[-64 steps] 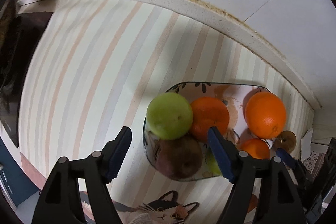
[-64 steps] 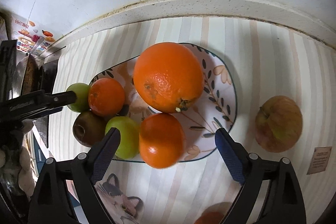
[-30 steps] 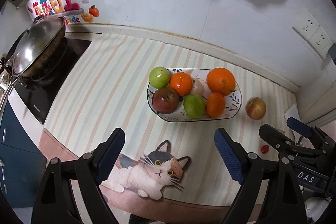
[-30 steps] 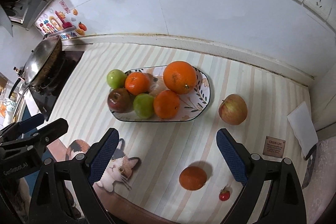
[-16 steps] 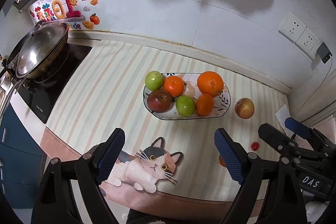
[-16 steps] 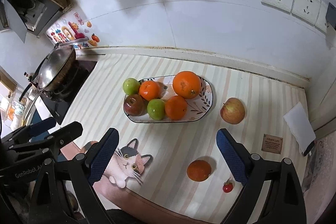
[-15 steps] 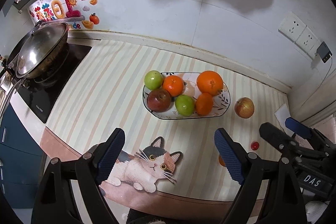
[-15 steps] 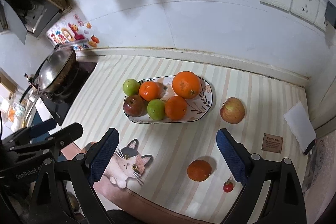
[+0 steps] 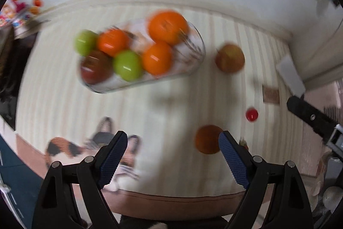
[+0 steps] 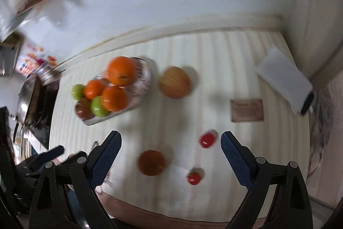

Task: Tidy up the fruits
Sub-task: 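Grasp the small orange with the left tool while the right tool grasps the pinkish apple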

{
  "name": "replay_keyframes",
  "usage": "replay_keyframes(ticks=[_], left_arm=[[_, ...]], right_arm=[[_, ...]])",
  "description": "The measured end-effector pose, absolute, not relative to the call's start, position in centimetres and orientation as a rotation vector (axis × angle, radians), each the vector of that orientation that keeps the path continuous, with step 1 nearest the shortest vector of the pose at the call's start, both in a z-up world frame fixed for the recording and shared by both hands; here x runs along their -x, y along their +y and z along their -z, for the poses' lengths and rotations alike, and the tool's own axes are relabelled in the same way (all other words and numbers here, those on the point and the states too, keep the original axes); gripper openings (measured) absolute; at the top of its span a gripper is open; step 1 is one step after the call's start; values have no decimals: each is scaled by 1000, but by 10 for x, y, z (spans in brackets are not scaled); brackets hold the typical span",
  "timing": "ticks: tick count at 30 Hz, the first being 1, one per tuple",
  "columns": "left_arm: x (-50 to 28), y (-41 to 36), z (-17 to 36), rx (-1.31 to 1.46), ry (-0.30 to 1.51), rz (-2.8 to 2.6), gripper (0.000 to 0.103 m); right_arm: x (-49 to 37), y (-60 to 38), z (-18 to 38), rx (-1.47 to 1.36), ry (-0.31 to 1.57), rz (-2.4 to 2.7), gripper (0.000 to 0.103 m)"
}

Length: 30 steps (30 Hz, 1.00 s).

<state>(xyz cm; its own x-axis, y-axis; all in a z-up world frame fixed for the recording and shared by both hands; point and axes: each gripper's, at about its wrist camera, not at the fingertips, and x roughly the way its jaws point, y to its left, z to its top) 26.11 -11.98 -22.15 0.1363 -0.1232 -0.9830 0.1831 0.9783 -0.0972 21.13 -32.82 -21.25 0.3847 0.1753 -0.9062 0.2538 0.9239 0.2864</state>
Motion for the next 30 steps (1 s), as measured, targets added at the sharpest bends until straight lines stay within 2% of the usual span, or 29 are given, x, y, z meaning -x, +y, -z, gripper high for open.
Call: replay_keyframes(ticks=[3, 9, 10, 11, 13, 22, 30], left_arm=[[-266, -145, 254, -67, 1507, 269, 87], [-266, -180, 307, -123, 1637, 343, 87], [-265, -182, 313, -126, 1639, 343, 84], [-265, -184, 316, -127, 1637, 342, 69], [-264, -183, 319, -111, 1635, 345, 54], [-283, -124, 303, -63, 1573, 169, 54], [-301, -69, 305, 47, 1578, 22, 54]], right_arm=[[-212, -347, 237, -458, 1216, 79, 91], [-220, -361, 254, -475, 1234, 94, 89], [-221, -361, 256, -477, 1234, 91, 89], [-224, -361, 258, -475, 1237, 86, 89], [-228, -358, 258, -471, 1241, 82, 89], [-280, -345, 273, -507, 1252, 25, 89], [-342, -343, 318, -718, 1278, 43, 89]])
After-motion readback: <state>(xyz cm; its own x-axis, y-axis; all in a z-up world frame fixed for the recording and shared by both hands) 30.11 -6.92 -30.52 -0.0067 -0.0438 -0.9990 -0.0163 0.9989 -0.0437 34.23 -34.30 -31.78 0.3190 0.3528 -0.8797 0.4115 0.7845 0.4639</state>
